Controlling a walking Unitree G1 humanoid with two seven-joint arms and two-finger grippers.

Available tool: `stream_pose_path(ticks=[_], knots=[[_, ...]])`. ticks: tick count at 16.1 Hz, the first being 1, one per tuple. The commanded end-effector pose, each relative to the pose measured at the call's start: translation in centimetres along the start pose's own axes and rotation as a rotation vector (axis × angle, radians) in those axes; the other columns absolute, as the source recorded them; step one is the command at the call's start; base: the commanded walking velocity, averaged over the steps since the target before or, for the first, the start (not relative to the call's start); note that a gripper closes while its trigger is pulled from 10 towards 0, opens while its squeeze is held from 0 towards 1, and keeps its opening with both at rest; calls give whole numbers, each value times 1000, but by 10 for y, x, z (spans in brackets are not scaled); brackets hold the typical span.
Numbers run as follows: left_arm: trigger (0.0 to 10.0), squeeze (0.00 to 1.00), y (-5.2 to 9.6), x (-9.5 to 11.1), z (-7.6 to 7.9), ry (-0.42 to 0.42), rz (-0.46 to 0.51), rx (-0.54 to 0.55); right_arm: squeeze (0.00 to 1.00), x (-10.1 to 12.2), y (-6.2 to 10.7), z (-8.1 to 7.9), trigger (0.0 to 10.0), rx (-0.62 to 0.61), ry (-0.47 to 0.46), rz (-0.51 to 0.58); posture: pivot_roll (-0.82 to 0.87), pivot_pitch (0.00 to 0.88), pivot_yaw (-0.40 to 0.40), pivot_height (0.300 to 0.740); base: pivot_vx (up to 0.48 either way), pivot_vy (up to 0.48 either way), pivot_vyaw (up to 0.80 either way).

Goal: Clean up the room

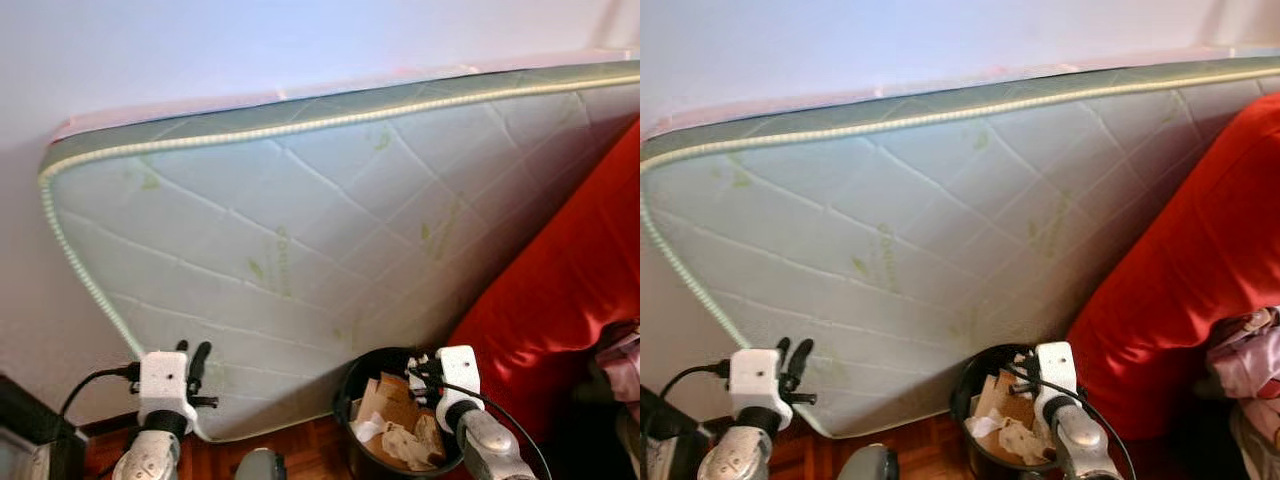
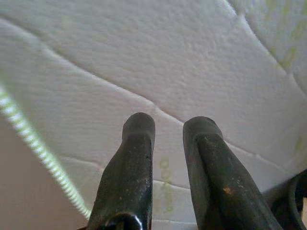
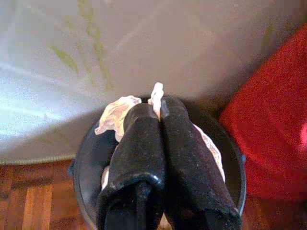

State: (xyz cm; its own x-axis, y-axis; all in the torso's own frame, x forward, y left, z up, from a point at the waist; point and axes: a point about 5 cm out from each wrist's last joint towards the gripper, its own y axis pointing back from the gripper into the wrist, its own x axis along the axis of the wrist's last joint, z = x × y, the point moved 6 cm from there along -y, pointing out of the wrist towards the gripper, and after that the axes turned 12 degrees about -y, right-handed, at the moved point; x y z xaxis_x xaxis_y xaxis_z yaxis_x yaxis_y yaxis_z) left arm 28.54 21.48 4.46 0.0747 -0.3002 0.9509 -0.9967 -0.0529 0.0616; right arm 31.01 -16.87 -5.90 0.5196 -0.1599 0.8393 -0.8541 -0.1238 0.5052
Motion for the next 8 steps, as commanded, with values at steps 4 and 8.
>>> stream_pose_path(ticks=[4, 8], knots=[[10000, 0, -2, 12, -4, 75, 5, 25, 0, 17, -6, 18, 10000, -124, -60, 3, 162, 28, 12, 634, 0, 0, 0], [10000, 0, 2, 26, -11, 114, 28, 83, 0, 43, -13, 20, 10000, -127, -33, 33, 192, 124, -30, 634, 0, 0, 0]])
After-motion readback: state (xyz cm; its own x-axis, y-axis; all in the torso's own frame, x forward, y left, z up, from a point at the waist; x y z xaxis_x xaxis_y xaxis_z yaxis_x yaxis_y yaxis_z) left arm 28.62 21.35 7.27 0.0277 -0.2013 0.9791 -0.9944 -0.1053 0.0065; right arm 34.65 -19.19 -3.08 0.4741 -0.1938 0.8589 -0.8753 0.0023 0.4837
